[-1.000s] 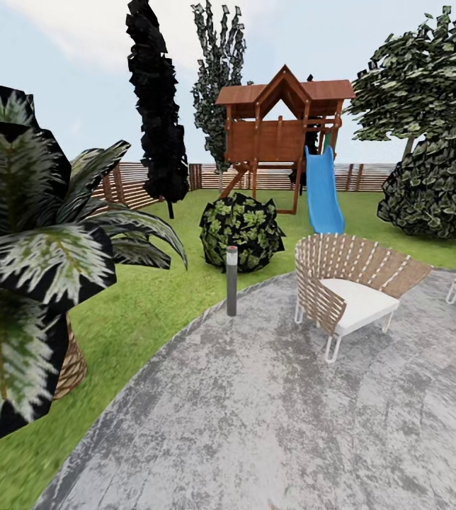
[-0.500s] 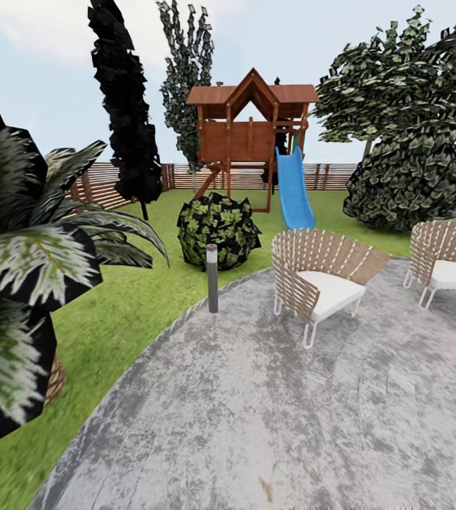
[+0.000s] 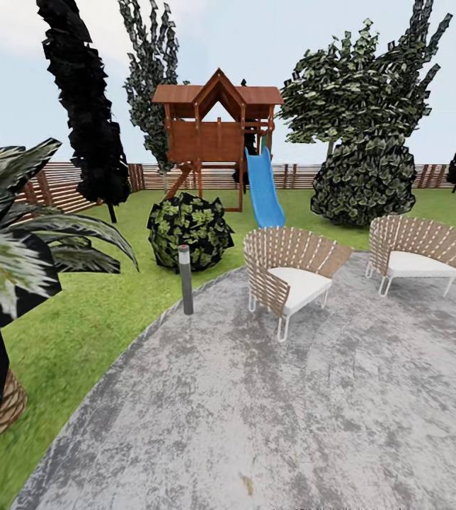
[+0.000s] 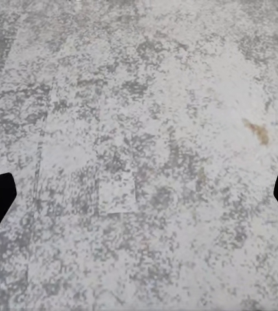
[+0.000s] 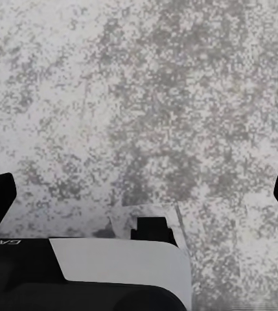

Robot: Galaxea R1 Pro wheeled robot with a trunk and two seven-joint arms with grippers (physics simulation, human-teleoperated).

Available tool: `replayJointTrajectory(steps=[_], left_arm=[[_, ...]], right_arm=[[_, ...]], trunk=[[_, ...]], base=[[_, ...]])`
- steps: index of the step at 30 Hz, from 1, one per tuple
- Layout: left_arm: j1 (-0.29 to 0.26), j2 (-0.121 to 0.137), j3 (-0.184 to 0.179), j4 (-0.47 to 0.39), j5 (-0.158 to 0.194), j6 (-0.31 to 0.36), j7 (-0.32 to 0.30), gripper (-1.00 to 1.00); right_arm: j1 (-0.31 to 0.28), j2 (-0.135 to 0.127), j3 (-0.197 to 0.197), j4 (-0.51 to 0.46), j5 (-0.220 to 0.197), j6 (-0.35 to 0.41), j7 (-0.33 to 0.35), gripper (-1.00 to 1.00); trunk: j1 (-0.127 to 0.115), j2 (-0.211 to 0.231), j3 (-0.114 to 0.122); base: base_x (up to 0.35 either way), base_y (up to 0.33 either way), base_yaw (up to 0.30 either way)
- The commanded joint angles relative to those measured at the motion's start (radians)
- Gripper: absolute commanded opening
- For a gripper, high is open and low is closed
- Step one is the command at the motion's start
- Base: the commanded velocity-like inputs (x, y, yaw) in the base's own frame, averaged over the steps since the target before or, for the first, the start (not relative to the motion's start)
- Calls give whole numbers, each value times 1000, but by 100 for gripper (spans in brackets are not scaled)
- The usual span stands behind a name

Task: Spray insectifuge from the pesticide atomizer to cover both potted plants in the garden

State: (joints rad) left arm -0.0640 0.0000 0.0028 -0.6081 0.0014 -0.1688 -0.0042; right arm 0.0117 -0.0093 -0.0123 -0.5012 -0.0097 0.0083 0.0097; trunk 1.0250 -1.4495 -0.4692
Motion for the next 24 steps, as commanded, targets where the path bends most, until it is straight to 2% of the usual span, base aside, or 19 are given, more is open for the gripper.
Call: replayJointTrajectory(steps=[1, 24], left_arm=[[0, 0, 0, 0, 0, -3, 0, 100], [0, 0, 0, 13, -1, -3, 0, 100]], right_arm=[[1, 0, -1, -2, -1, 1, 1, 100], [1, 1, -1, -2, -1, 1, 1, 100]], trunk=[[0, 0, -1], [0, 0, -1]], base=[[0, 0, -271], [0, 0, -272]])
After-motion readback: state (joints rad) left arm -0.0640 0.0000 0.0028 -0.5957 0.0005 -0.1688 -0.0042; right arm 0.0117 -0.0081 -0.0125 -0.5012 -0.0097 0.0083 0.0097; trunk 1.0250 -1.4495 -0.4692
